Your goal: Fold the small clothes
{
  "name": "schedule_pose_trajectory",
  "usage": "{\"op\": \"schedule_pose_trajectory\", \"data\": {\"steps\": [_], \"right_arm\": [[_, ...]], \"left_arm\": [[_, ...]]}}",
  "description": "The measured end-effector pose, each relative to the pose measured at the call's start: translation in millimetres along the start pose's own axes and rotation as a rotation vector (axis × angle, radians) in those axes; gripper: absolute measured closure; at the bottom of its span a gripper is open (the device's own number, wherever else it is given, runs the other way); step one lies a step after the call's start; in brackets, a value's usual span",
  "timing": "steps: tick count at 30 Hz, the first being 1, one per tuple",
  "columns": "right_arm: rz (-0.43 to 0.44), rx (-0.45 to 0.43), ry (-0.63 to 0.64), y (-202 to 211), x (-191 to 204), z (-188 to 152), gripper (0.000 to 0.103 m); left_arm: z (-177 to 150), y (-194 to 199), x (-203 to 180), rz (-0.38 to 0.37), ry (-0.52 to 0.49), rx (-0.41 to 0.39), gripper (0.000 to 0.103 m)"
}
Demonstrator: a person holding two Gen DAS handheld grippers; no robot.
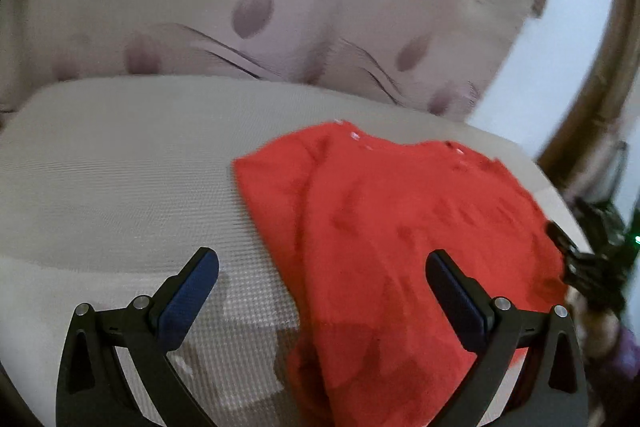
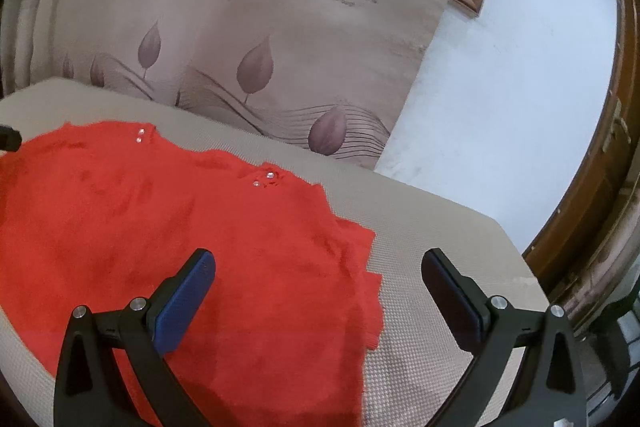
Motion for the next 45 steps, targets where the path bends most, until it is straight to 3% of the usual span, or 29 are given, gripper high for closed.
{"op": "schedule_pose_trajectory", "data": {"steps": [3, 5, 7, 10, 13, 14, 15, 16, 17, 21, 24, 28, 31, 35, 38, 45], "right_arm": [[0.003, -0.004, -0.010, 0.1, -1.0, 0.3, 0.001], [0.001, -0.007, -0.007, 1.0, 0.0, 0.3, 0.001], [-0.001, -0.009, 0.000, 1.2, 0.8, 0.6, 0.001], [-0.006, -0.012, 0.006, 1.9, 1.2, 1.2, 0.001], [-0.011, -0.015, 0.000, 2.9, 0.4, 0.7, 0.001], [-0.011, -0.016, -0.003, 3.1, -0.2, 0.6, 0.001], [-0.012, -0.017, -0.006, 3.2, -0.7, 0.5, 0.001], [-0.012, -0.018, -0.008, 3.6, -1.0, 0.4, 0.001], [-0.010, -0.018, -0.012, 3.8, -1.1, 0.1, 0.001], [0.012, -0.013, -0.026, 1.9, -3.8, -0.1, 0.001], [0.086, 0.007, -0.076, -4.7, -11.3, -2.8, 0.001], [0.238, 0.020, -0.280, -9.9, -33.0, -12.4, 0.001], [0.293, 0.016, -0.382, -10.4, -43.7, -22.1, 0.001], [0.369, 0.002, -0.458, -10.0, -50.3, -30.1, 0.000], [0.410, -0.016, -0.508, -8.4, -55.1, -36.9, 0.000], [0.516, -0.071, -0.604, -2.7, -64.3, -48.2, 0.000]], "left_arm": [[6.8, -11.7, 10.0, -0.078, 0.002, 0.079, 0.003], [11.5, -21.0, 15.4, -0.178, 0.028, 0.126, 0.007], [12.9, -34.0, 15.9, -0.231, 0.025, 0.191, 0.019], [20.7, -43.7, 13.1, -0.284, 0.007, 0.223, 0.019], [30.2, -52.4, 18.0, -0.361, 0.090, 0.246, 0.020], [30.8, -52.2, 18.9, -0.367, 0.105, 0.243, 0.024], [31.0, -55.0, 17.9, -0.327, 0.094, 0.234, 0.043], [30.2, -56.7, 17.5, -0.291, 0.081, 0.226, 0.074], [28.9, -61.7, 17.7, -0.250, 0.084, 0.239, 0.081], [29.5, -62.0, 17.6, -0.226, 0.114, 0.229, 0.084], [30.0, -59.8, 11.4, -0.186, 0.096, 0.216, 0.086], [36.2, -48.6, -1.9, -0.143, 0.087, 0.210, 0.088], [45.1, -41.0, -22.0, -0.116, 0.067, 0.218, 0.088], [54.9, -36.5, -62.5, -0.101, 0.030, 0.246, 0.089], [59.7, -36.0, -104.1, -0.129, 0.013, 0.278, 0.089], [48.6, -68.5, -209.9, -0.181, -0.001, 0.363, 0.089]]}}
Point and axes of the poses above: each gripper's, at about its wrist camera, not at the fingertips, and y roughly against the way its jaws point, x to its left, z to its top, the point moved 4 cm from there along -y, roughly the way its jaws point, and after that the axes turned 11 degrees about y, right-handed, at the moved point
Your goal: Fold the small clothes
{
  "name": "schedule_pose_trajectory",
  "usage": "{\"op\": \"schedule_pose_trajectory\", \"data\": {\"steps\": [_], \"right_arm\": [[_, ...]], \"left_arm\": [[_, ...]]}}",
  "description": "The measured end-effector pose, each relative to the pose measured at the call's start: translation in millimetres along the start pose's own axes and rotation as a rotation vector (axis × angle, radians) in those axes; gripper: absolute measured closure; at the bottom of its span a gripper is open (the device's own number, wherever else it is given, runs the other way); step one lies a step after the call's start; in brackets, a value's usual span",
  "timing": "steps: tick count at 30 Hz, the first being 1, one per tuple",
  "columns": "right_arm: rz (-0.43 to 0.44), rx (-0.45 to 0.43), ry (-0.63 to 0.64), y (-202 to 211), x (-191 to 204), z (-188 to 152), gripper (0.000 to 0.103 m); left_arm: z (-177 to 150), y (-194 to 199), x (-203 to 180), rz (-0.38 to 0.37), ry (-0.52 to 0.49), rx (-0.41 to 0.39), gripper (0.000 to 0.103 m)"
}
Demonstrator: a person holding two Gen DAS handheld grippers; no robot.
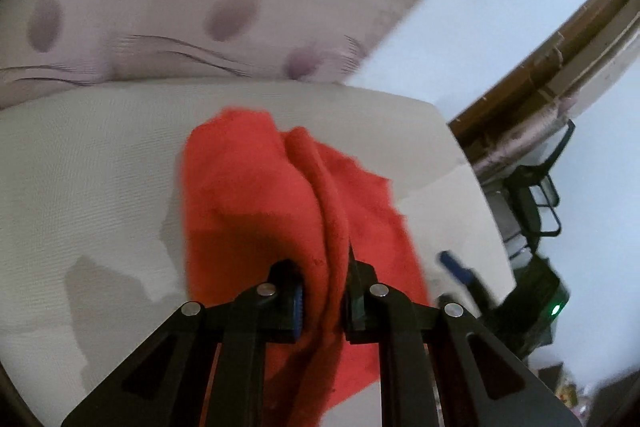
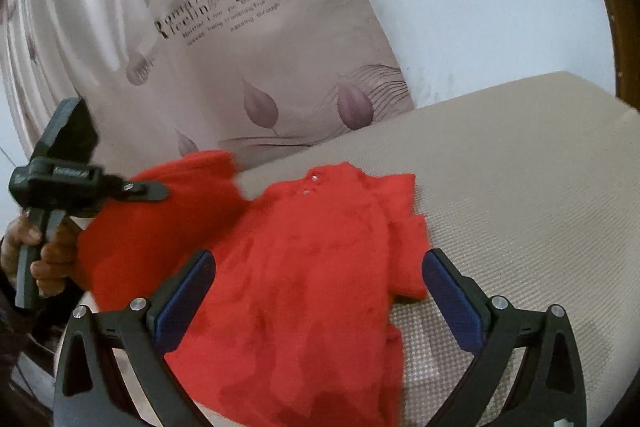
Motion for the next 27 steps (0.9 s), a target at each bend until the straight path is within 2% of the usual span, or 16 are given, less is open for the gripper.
{"op": "schedule_pose_trajectory", "data": {"steps": [6, 8, 10, 11, 12, 14, 17, 18, 19, 21, 22, 25, 27], "right_arm": [[0.044, -0.033, -0.018, 5.9, -3.3, -0.3, 0.000], [0.052, -0.037, -0.025, 6.8, -4.7, 0.2, 0.000], [0.059, -0.040, -0.032, 7.6, -6.1, 0.3, 0.000], [0.064, -0.044, -0.035, 8.5, -6.7, 0.5, 0.000], [0.068, -0.047, -0.038, 9.2, -7.5, 0.9, 0.000], [0.078, -0.054, -0.045, 10.9, -8.2, 1.5, 0.000], [0.103, -0.067, -0.057, 13.8, -10.2, 2.2, 0.000], [0.111, -0.072, -0.062, 14.9, -11.0, 2.3, 0.000], [0.127, -0.077, -0.072, 15.9, -12.4, 2.6, 0.000], [0.185, -0.068, -0.110, 16.2, -16.9, 2.7, 0.000], [0.220, -0.058, -0.138, 15.9, -19.4, 2.1, 0.001], [0.357, -0.051, -0.252, 22.2, -29.2, -1.9, 0.017], [0.424, -0.016, -0.314, 21.1, -33.8, -4.5, 0.018]], "left_arm": [[-8.1, -61.1, -46.5, -0.025, 0.052, 0.057, 0.089], [-10.2, -80.3, -54.5, -0.057, 0.076, 0.080, 0.088], [-13.0, -90.1, -58.1, -0.120, 0.142, 0.117, 0.081], [-14.1, -92.0, -60.8, -0.208, 0.194, 0.145, 0.080], [-14.2, -90.8, -65.0, -0.301, 0.235, 0.163, 0.073], [-11.0, -80.9, -73.8, -0.395, 0.257, 0.130, 0.059], [-7.4, -51.4, -83.8, -0.436, 0.186, 0.022, 0.050], [-9.3, -38.5, -84.0, -0.445, 0.156, -0.020, 0.043], [-13.3, -28.0, -81.2, -0.412, 0.130, -0.070, 0.036], [-27.6, -10.3, -69.8, -0.288, 0.057, -0.175, 0.035], [-38.2, -5.7, -63.0, -0.237, 0.017, -0.204, 0.035], [-77.3, -2.4, -35.5, -0.138, -0.062, -0.254, 0.035], [-103.8, -2.0, -22.9, -0.077, -0.136, -0.307, 0.035]]}}
Point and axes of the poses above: each gripper's, at about its wrist camera, not at the fingertips, and y roughly against the way its jaws point, x to its left, z to its top, the point moved 4 cm from there along -y, roughly the way its jaws point, and after that the axes turned 11 degrees about y, right-handed, at the moved point
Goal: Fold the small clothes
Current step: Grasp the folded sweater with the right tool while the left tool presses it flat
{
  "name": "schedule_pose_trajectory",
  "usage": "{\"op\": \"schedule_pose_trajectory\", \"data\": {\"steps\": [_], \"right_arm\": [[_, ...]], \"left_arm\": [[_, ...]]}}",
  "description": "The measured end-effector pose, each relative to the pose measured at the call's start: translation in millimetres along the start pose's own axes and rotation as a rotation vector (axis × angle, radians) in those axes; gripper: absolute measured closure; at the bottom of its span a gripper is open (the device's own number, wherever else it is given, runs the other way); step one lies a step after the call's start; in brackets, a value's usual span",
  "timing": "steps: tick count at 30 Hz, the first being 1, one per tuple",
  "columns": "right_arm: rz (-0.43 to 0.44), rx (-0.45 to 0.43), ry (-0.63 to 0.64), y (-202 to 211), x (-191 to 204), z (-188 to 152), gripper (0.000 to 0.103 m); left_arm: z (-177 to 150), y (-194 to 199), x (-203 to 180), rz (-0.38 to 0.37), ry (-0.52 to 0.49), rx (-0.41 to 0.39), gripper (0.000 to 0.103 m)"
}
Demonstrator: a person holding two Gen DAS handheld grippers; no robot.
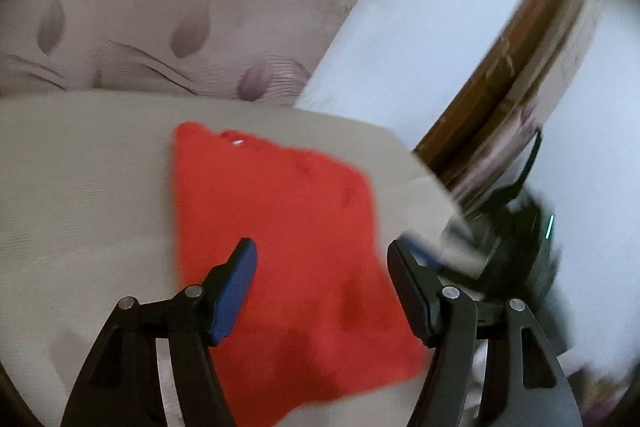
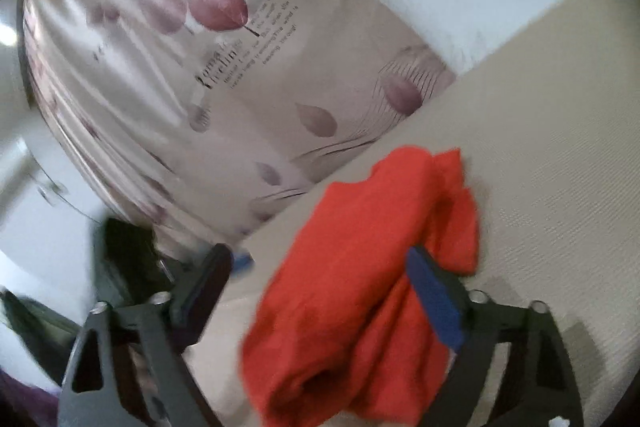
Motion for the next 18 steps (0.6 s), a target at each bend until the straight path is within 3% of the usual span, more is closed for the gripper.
{"op": "schedule_pose_trajectory", "data": {"steps": [3, 8, 11, 14, 15, 16, 17, 18], "right_arm": [[0.040, 0.074, -0.084, -10.2, -12.6, -1.2, 0.018], [0.027, 0.177, -0.108, -34.2, -18.6, -7.8, 0.018], [-0.011, 0.230, -0.096, -46.9, -19.6, -5.6, 0.019], [-0.037, 0.239, -0.085, -53.4, -19.1, 3.3, 0.021], [-0.055, 0.245, -0.063, -56.3, -17.4, 6.6, 0.026], [-0.082, 0.267, -0.040, -61.8, -16.6, 8.5, 0.048], [-0.117, 0.306, -0.018, -70.0, -16.9, 9.3, 0.079], [-0.156, 0.352, 0.006, -79.9, -17.6, 9.1, 0.088]], "left_arm": [[-30.1, 4.1, 13.2, 0.039, -0.071, -0.019, 0.035], [-49.0, -1.9, 24.0, -0.042, -0.012, -0.039, 0.033], [-52.4, -2.5, 30.9, -0.068, 0.015, -0.008, 0.032], [-53.6, 2.1, 35.3, -0.107, 0.048, -0.006, 0.027], [-54.4, 2.3, 37.1, -0.113, 0.062, -0.005, 0.025], [-55.1, 1.5, 37.8, -0.114, 0.070, -0.001, 0.023], [-55.7, 0.7, 36.2, -0.109, 0.071, 0.002, 0.022], [-56.1, 0.1, 34.9, -0.092, 0.063, 0.002, 0.020]]}}
Point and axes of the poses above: each gripper's, at about its wrist camera, not at the fingertips, and y roughly against the way its jaws point, x to its left, z to its top, the point moved 4 cm from there along -y, roughly the way its jaws point, and after that the axes turned 11 degrees about y, right-handed, at the moved point
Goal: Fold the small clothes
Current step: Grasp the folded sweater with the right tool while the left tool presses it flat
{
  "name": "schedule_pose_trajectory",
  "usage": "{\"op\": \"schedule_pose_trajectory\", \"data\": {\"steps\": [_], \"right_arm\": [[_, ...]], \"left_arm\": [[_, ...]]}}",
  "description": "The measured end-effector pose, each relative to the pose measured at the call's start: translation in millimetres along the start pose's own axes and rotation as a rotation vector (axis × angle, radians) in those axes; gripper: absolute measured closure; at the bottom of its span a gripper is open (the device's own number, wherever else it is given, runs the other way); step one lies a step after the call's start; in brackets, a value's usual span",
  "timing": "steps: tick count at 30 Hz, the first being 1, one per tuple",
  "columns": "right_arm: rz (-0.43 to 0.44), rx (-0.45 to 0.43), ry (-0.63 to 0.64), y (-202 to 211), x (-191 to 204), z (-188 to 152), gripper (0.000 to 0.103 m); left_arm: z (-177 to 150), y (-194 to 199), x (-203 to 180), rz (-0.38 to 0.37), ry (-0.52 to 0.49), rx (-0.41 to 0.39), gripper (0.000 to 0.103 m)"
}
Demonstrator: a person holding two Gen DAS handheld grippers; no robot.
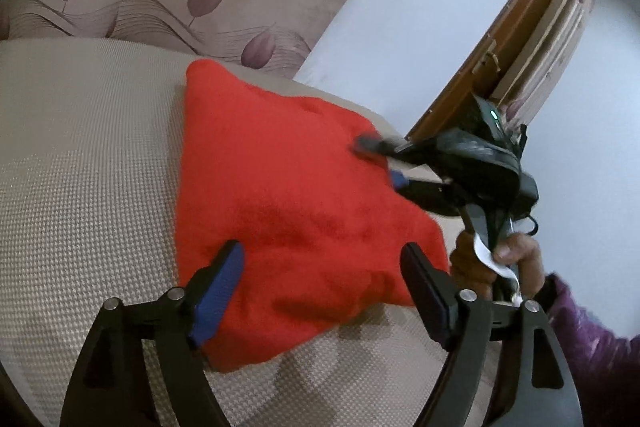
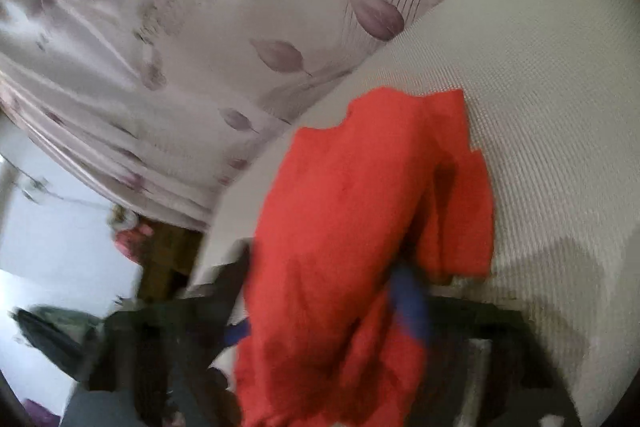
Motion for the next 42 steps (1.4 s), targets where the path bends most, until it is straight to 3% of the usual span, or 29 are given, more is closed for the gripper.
{"op": "schedule_pose_trajectory", "data": {"steps": [4, 7, 9, 11, 14, 19, 20, 24, 25, 26, 28, 30, 31, 34, 40, 42], "right_arm": [[-0.108, 0.046, 0.134, -4.5, 12.6, 24.7, 0.093], [-0.111, 0.008, 0.218, 13.3, 17.4, 51.0, 0.094], [-0.131, 0.042, 0.236, 10.5, 8.3, 54.6, 0.095], [-0.173, 0.075, 0.203, 4.3, -15.7, 44.7, 0.095], [-0.119, 0.048, 0.091, 4.0, -44.1, 26.5, 0.095], [-0.089, -0.037, 0.058, 15.4, -45.5, 25.1, 0.095], [-0.063, -0.068, 0.036, 24.0, -41.8, 25.4, 0.088], [0.009, -0.160, 0.042, 64.4, -13.1, 11.1, 0.080], [0.018, -0.162, 0.060, 71.7, -3.9, 1.9, 0.067], [0.020, -0.153, 0.087, 77.4, 6.3, -9.6, 0.053], [-0.004, -0.120, 0.153, 79.9, 26.3, -32.6, 0.040], [-0.046, -0.055, 0.221, 69.2, 41.6, -53.8, 0.040], [-0.055, -0.026, 0.244, 60.8, 44.7, -61.5, 0.043], [-0.116, 0.104, 0.257, 29.2, 40.2, -78.3, 0.095], [-0.108, 0.025, 0.164, 68.5, 15.4, -68.7, 0.100], [-0.137, 0.075, 0.161, 64.9, 6.8, -77.4, 0.100]], "left_arm": [[-6.0, -2.0, -12.0, 0.055, -0.060, 0.002, 0.013], [-10.7, -6.6, -17.9, 0.074, -0.097, 0.024, 0.009], [-12.8, -8.7, -20.2, 0.087, -0.114, 0.032, 0.009], [-14.1, -8.6, -20.0, 0.084, -0.116, 0.033, 0.009], [-13.0, -7.4, -19.0, 0.075, -0.109, 0.030, 0.009], [-16.0, -6.0, -16.6, 0.076, -0.113, 0.033, 0.009], [-16.1, -5.5, -15.6, 0.077, -0.109, 0.032, 0.009], [-12.8, -3.6, -14.7, 0.070, -0.091, 0.016, 0.009], [-13.0, -3.0, -14.8, 0.066, -0.090, 0.014, 0.009], [-13.3, -2.8, -15.1, 0.064, -0.091, 0.014, 0.009], [-13.1, -3.0, -16.0, 0.065, -0.096, 0.014, 0.009], [-13.6, -3.8, -16.8, 0.073, -0.101, 0.015, 0.009], [-13.6, -3.7, -16.9, 0.075, -0.101, 0.013, 0.009], [-15.4, -0.5, -13.4, 0.091, -0.085, 0.006, 0.009], [-18.6, 10.0, -0.9, 0.094, -0.026, 0.000, 0.009], [-19.3, 11.0, 0.6, 0.086, -0.015, 0.001, 0.009]]}}
Point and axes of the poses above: each gripper's, at about its wrist camera, not at the fingertips, and y roughly against the way its jaws point, x to its left, z to its top, the point moved 4 cm from there along -y, roughly the way its jaws point, and after that the axes turned 11 degrees about y, right-handed, at the moved point
